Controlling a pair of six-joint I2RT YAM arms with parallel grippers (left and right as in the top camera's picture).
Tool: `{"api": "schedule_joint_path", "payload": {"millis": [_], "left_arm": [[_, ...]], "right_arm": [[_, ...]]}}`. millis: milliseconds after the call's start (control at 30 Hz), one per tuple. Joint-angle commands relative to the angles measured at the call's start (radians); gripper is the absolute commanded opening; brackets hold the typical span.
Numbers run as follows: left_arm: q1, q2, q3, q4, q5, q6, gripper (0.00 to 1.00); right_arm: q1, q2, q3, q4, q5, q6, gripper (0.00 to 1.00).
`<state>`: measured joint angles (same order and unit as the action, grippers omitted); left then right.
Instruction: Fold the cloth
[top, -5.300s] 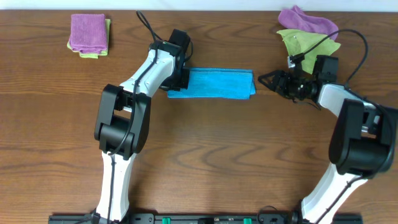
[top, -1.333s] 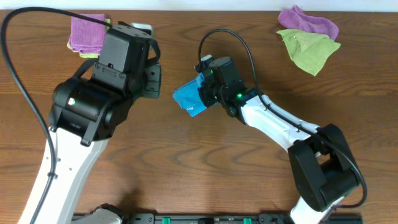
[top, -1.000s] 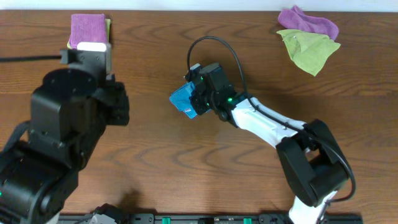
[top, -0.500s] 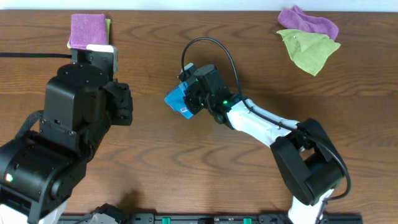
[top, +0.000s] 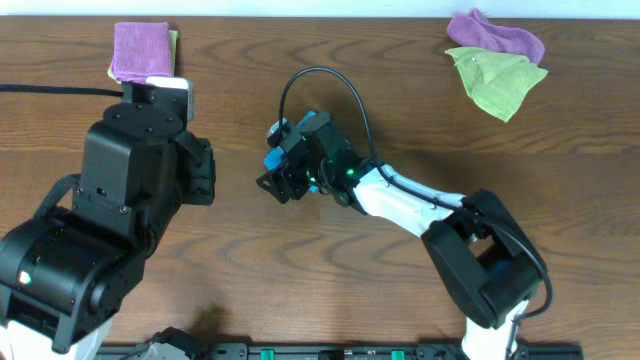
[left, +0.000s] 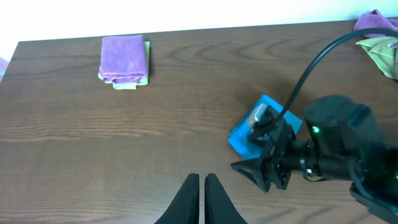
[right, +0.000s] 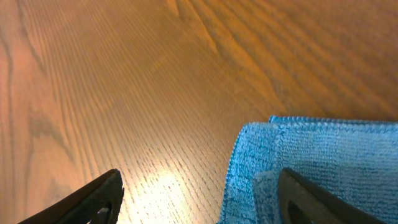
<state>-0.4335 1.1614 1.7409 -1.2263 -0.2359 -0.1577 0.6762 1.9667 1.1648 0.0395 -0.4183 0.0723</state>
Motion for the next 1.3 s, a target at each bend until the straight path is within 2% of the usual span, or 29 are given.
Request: {"api": "schedule_joint_path", "payload": {"millis": [0,133,367,400,433,467,567,600,733,833,967,1133,1267], "left_arm": [[0.003,-0.003,-0.005,-0.001,-0.008,0.0,0.06],[0.003,-0.003,-0.041,0.001,-0.023,-0.001,0.06],[0.003,-0.003,-0.245,0.068,-0.03,-0.061,0.06],[0.003,-0.003,-0.275,0.089,-0.018,-0.064,0.11],[0.003,-0.003,-0.31,0.116,0.006,-0.063,0.24],[0.003,-0.003,-0.365,0.165,0.058,-0.063,0.63],[0.003,-0.001,-0.459,0.261,0.159,-0.058,0.99],[0.003,0.003,-0.489,0.296,0.191,-0.056,0.95],[0.003,0.037,-0.565,0.399,0.266,-0.073,0.96],[0.003,0.095,-0.599,0.476,0.364,-0.094,0.95],[0.002,0.187,-0.6,0.54,0.447,-0.105,0.95],[0.001,0.271,-0.6,0.562,0.472,-0.121,1.0],[0.001,0.298,-0.6,0.58,0.448,-0.147,0.99]], "right_arm": [[-0.016,-0.094,0.043,-0.006,0.014,-0.029,0.83],[-0.043,-0.204,0.053,-0.071,0.129,-0.105,0.86],[-0.133,-0.377,0.055,-0.27,0.418,-0.119,0.88],[-0.147,-0.398,0.055,-0.304,0.451,-0.13,0.88],[-0.163,-0.421,0.055,-0.345,0.487,-0.143,0.9],[-0.186,-0.461,0.055,-0.415,0.55,-0.149,0.9],[-0.221,-0.543,0.055,-0.542,0.656,-0.149,0.91],[-0.232,-0.57,0.055,-0.579,0.685,-0.149,0.91],[-0.279,-0.692,0.055,-0.726,0.744,-0.15,0.91],[-0.326,-0.817,0.055,-0.852,0.763,-0.174,0.96],[-0.361,-0.974,0.055,-0.911,0.781,-0.174,0.98],[-0.383,-1.127,0.012,-1.055,0.774,-0.074,0.99],[-0.383,-1.219,-0.148,-1.066,0.697,0.034,0.99]]}}
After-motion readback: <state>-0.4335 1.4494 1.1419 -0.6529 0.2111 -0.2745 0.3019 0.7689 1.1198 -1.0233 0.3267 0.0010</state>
